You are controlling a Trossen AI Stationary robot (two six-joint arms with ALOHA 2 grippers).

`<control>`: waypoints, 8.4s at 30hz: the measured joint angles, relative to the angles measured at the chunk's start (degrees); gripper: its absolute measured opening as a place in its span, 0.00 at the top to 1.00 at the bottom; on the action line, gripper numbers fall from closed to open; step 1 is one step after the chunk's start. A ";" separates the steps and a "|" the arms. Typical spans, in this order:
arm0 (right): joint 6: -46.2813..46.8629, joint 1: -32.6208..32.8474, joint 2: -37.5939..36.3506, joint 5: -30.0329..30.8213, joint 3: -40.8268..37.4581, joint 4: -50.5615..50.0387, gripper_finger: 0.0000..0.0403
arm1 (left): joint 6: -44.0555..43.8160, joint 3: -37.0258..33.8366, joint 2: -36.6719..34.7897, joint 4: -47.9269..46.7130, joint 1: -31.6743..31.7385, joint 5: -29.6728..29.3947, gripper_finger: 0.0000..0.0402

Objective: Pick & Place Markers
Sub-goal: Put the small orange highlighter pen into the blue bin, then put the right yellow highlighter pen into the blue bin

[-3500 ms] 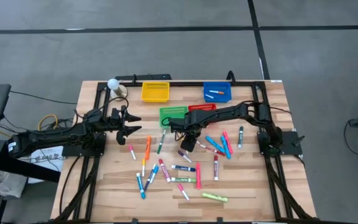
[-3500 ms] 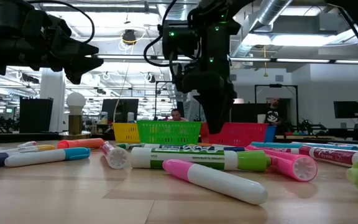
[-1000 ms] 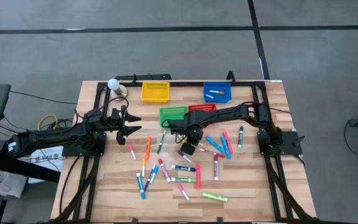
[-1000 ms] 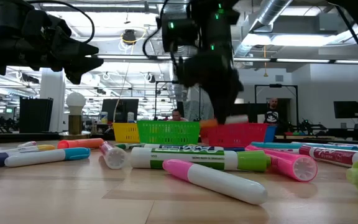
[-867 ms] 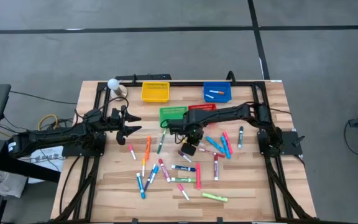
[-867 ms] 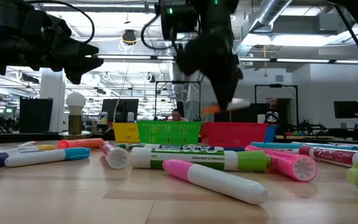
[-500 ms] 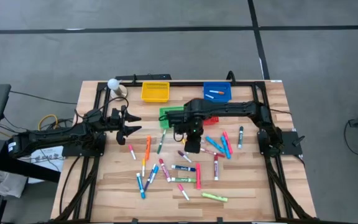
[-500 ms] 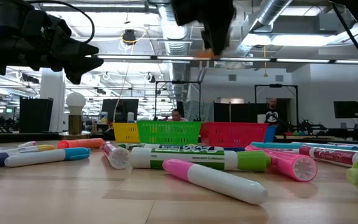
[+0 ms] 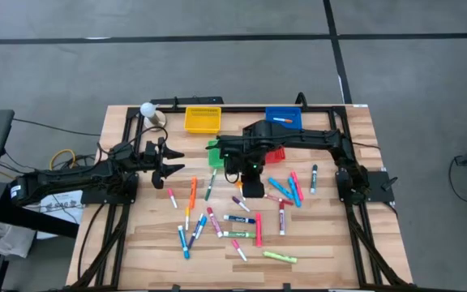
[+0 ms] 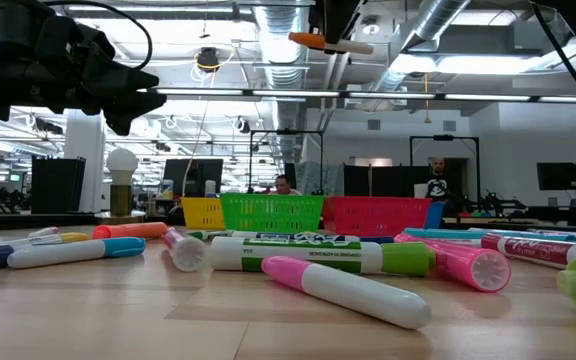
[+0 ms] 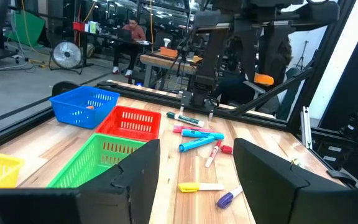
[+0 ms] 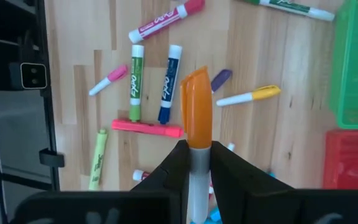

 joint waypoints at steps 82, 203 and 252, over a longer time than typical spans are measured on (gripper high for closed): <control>-23.40 -46.25 0.11 20.83 -29.63 15.19 0.88 | -0.01 0.00 0.00 0.00 0.00 0.00 0.49; 15.31 -2.48 -20.09 16.53 -26.37 16.65 0.66 | 0.01 -0.02 0.18 -0.04 0.00 0.02 0.49; 42.65 -2.07 7.85 11.84 -26.51 28.43 0.56 | -0.01 0.00 1.20 -0.02 -0.04 0.01 0.49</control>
